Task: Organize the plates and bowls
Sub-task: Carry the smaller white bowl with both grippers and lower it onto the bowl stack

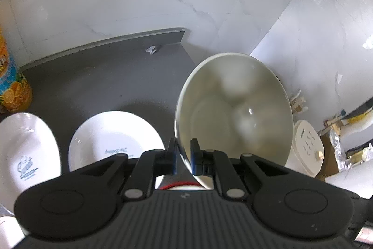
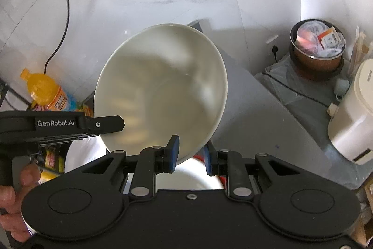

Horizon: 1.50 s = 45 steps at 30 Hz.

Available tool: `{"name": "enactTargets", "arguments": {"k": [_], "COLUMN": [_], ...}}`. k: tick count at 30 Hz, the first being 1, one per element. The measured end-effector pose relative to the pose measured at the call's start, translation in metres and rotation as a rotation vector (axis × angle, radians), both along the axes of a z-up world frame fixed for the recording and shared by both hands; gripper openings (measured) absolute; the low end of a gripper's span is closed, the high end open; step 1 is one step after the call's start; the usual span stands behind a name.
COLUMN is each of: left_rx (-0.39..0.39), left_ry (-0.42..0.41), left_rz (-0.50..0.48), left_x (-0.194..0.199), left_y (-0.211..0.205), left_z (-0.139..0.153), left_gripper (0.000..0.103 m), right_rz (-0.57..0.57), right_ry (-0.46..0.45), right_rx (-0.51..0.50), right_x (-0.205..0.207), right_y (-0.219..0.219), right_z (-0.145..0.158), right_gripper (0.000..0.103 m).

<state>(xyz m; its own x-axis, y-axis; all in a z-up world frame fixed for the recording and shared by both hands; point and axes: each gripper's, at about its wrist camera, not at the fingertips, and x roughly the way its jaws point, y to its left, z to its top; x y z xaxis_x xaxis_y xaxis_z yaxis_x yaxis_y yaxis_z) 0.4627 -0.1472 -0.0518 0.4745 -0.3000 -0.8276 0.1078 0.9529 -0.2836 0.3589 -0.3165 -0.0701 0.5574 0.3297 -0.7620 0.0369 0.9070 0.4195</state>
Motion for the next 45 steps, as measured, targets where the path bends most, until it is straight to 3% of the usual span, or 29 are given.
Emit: {"name": "enactTargets", "arguments": {"k": [11,22,41,45], "left_rx": [-0.013,0.009,0.025,0.038], "left_ry": [0.066,0.139,0.259,0.275], "left_rz": [0.001,-0.030,-0.051,-0.024], "left_x": [-0.040,-0.063,-0.078,-0.081], "left_y": [0.020,0.029,0.029,0.032], "left_z": [-0.012,-0.039,-0.060,-0.071], "left_gripper": [0.009,0.009,0.010,0.010], "right_rz": [-0.007,0.015,0.040,0.053], "right_ry": [0.083,0.116,0.221,0.232], "right_rx": [0.030,-0.010,-0.062,-0.091], "right_x": [-0.036,-0.049,-0.050,-0.045], "right_y": [0.020,0.032,0.041,0.047], "right_z": [-0.014,-0.018,-0.041,-0.038], "right_gripper": [0.022,0.022,0.023,0.027]}}
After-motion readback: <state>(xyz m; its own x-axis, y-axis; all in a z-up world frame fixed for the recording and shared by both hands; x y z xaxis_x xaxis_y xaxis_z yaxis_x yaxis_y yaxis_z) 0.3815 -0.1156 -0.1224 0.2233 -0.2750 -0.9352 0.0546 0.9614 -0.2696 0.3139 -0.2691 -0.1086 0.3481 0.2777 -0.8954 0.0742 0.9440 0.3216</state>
